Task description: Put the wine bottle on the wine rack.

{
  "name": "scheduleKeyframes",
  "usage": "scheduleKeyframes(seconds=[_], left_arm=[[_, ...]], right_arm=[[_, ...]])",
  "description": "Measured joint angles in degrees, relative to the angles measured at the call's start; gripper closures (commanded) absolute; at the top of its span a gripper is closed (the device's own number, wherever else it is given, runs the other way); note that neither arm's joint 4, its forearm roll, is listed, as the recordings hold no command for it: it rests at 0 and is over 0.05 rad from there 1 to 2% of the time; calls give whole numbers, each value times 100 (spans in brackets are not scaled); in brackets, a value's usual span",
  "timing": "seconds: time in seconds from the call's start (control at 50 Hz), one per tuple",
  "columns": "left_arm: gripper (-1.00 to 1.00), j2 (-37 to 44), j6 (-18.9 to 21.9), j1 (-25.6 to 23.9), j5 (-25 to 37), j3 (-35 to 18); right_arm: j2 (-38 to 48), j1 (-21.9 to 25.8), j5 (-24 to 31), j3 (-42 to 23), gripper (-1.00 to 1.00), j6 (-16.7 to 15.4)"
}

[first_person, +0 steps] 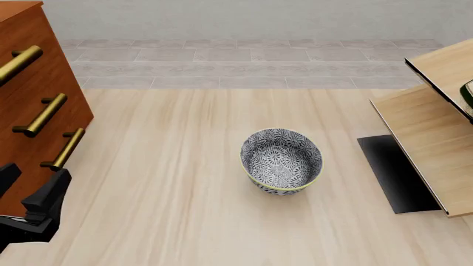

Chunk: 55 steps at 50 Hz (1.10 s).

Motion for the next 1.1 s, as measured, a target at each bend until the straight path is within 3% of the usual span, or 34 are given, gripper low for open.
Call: scheduleKeyframes(seconds=[1.1], left_arm=[[-100,39,23,32,-31,0]], right_arm=[[1253,-587,-139,-536,100,-145]])
